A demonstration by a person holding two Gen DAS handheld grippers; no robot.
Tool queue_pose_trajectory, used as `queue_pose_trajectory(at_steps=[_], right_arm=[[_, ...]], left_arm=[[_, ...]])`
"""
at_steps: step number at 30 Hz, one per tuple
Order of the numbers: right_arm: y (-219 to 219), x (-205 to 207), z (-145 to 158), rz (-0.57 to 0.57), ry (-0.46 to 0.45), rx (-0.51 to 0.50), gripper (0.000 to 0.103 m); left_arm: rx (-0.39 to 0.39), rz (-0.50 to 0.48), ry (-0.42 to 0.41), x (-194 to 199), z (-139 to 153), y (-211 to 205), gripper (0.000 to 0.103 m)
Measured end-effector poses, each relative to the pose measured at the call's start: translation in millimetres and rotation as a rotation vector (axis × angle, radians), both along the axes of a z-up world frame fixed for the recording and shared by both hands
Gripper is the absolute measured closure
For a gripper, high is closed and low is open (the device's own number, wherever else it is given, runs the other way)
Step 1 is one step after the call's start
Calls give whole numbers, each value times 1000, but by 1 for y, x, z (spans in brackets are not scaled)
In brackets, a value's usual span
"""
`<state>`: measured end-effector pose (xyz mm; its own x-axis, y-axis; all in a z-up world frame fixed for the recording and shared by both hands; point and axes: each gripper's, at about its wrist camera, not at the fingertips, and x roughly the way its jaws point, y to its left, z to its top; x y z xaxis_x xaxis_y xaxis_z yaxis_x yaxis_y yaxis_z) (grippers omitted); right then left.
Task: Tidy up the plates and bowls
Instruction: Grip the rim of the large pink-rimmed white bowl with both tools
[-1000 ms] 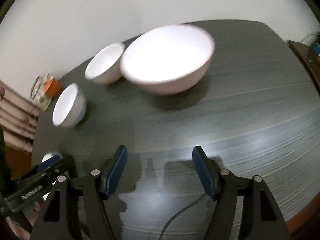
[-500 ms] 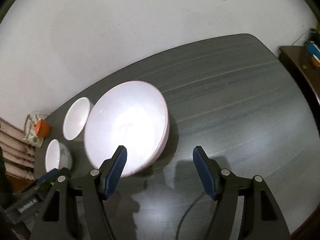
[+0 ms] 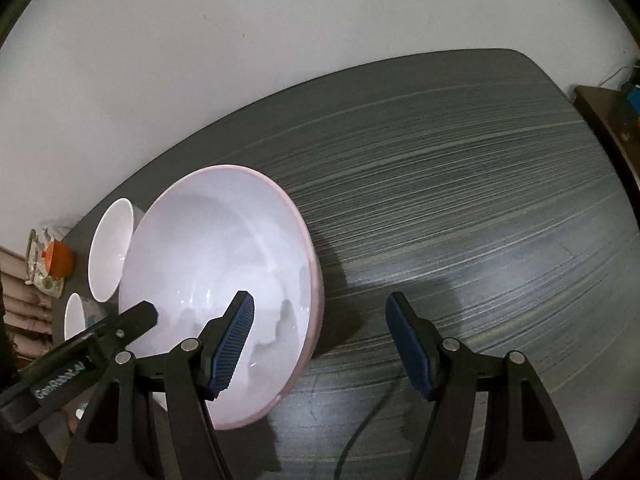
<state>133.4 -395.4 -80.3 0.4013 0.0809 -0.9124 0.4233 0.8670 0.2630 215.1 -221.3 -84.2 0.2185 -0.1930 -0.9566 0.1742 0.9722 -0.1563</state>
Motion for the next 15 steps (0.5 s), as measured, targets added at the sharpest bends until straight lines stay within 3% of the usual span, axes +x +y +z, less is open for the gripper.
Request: queue_pose_trajectory(at_steps=[4, 5, 8, 10, 12, 15], right_arm=[[2, 2, -6, -2, 5, -7, 55], [1, 2, -9, -3, 3, -2, 57], [1, 0, -14, -3, 0, 30, 72], [3, -1, -15, -1, 0, 35, 85], [2, -3, -16, 3, -2, 45, 87], [2, -8, -13, 18, -5, 26, 88]], left_arm=[[3, -15, -14, 0, -1, 0, 46], [6, -18, -19, -1, -1, 1, 58], [-1, -30, 2, -7, -4, 1, 81], [-1, -30, 4, -10, -6, 1, 84], [-8, -36, -2, -13, -3, 1, 91], [-8, -39, 6, -15, -1, 3, 92]])
